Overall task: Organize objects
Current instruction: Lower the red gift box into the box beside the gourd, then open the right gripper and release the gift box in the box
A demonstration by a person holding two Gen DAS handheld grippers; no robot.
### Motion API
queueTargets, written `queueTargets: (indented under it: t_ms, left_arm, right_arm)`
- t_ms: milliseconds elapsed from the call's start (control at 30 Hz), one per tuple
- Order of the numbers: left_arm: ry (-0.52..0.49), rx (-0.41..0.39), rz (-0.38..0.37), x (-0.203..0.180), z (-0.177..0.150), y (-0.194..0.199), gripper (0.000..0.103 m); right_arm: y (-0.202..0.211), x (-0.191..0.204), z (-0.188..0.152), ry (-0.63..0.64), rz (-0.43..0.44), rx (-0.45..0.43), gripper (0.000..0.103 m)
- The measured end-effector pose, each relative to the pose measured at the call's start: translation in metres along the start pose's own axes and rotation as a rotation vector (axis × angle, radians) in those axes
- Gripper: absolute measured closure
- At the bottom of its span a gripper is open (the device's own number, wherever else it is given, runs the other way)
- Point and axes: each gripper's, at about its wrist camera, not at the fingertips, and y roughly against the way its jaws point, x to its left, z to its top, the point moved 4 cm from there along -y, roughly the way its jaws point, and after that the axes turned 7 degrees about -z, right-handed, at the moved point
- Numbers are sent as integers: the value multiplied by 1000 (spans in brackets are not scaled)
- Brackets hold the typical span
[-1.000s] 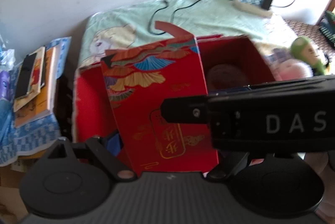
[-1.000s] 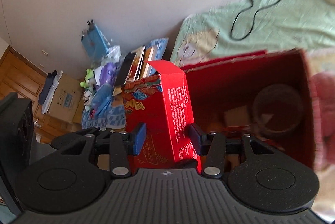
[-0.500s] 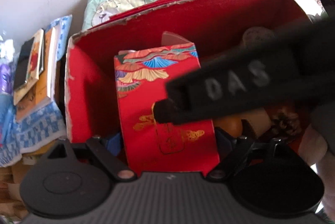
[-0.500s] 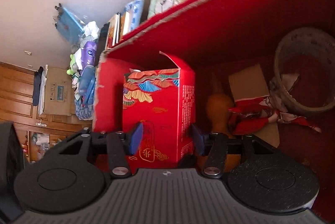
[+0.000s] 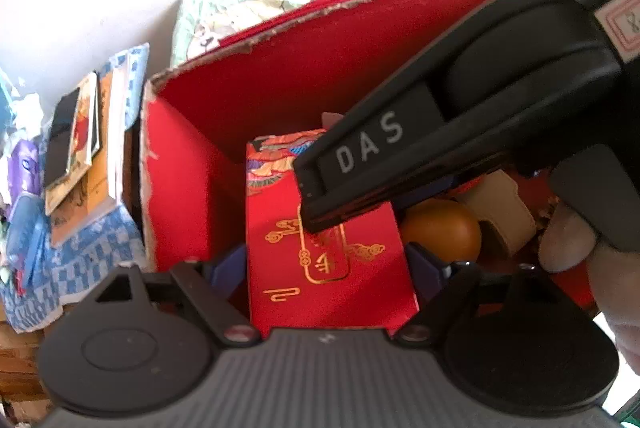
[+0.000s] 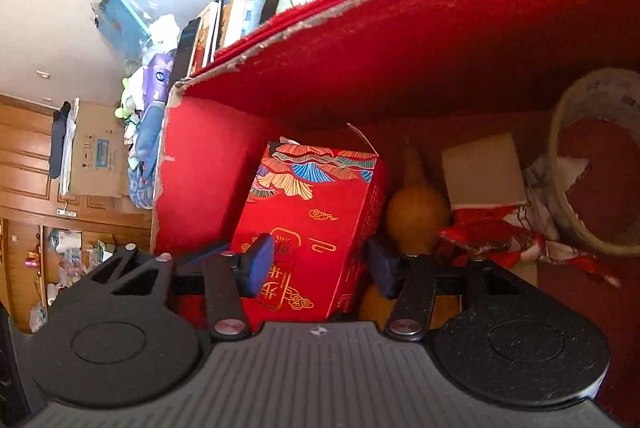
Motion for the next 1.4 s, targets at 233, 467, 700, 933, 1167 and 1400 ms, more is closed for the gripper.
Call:
queueTargets:
  t_ms: [233,467,700,933,1167,1400]
  left_arm:
    - [16,-23,4,9,-3,8,15]
    - [54,-35,-23,23,-5,12,16]
    - [94,-53,-22,19,1,12,16]
    - [119,-87,-9,17,4,18,16]
    - [167,-139,-5,16,3,33,13]
    - [191,-183,-5,4,0,54,11]
  right_arm:
    - [6,-10,-1,-40,11,-26,49]
    - [7,-10,2,-48,12,-56,51]
    - [11,-9,1,-34,1,-98,58]
    - [20,-14,-1,-59,-62,-172,58]
    - [51,-21,-13,-16,-168,-261,58]
    - [95,-19,-30,40,-293,-391,57]
